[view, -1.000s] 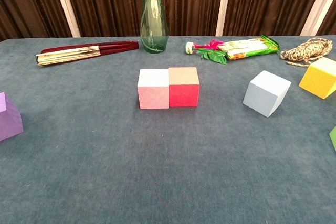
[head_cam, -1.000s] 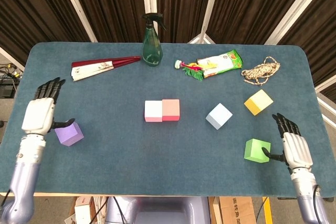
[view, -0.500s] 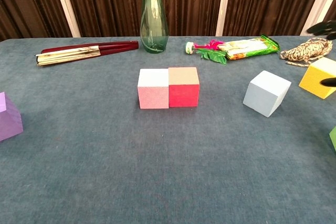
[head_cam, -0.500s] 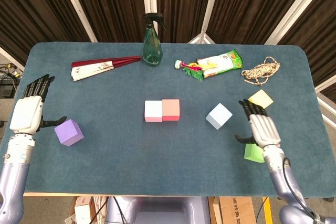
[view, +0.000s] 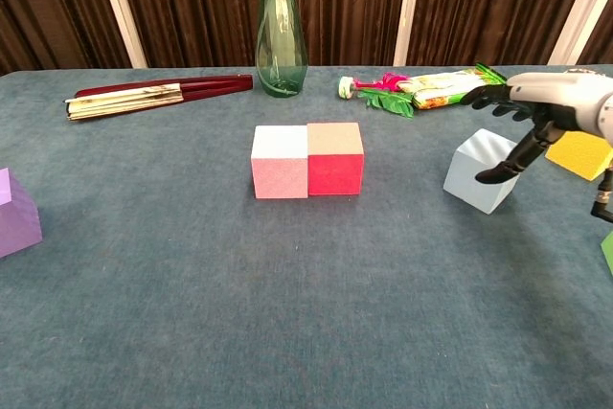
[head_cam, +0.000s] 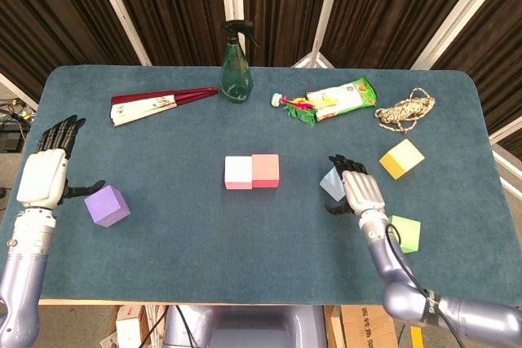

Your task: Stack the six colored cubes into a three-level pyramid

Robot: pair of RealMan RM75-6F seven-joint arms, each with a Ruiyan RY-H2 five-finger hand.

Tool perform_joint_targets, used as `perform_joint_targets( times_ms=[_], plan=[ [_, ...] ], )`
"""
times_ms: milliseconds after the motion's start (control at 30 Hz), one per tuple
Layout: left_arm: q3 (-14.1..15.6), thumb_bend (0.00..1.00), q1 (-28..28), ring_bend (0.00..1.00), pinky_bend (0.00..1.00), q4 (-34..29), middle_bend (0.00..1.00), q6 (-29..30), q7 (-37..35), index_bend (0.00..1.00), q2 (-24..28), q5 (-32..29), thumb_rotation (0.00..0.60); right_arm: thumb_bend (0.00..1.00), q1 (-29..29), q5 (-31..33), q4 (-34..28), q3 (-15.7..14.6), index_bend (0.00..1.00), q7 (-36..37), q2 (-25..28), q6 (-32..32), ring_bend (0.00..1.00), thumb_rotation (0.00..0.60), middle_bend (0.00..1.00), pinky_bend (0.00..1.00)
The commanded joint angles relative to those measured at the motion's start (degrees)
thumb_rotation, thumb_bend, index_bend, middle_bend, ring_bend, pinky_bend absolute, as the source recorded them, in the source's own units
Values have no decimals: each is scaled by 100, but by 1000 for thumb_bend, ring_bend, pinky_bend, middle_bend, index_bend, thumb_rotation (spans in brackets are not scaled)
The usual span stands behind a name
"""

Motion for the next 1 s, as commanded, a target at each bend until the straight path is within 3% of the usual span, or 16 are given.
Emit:
perform_joint_targets(
  times_ms=[33,533,800,900,1000],
  plan=[
    [-22,108,13,0,0,19,4,-5,-9,0,-12,-2,600,256,154,183,253,41,0,-89,-234,114,0,600,0,0],
    [-107,108,67,0,0,138,4,-121,-15,0,-76,-30,600,256,566,725,1414,72,0,-317,-859,100,0,600,0,0],
    [-132,108,101,0,0,164,4,-154,-16,0,-104,-5,600,256,681,1243,1731,126,0,-567,-913,109,0,600,2,0],
    [-133,108,104,0,0,160,4,-183,-16,0,-107,-3,600,257,686,1347,1730,108,0,-639,-894,116,2,600,75,0],
    [-138,108,109,0,0,146,5,-210,-29,0,-108,8,600,256,680,1406,1691,108,0,-664,-867,120,69,600,230,0]
  ],
)
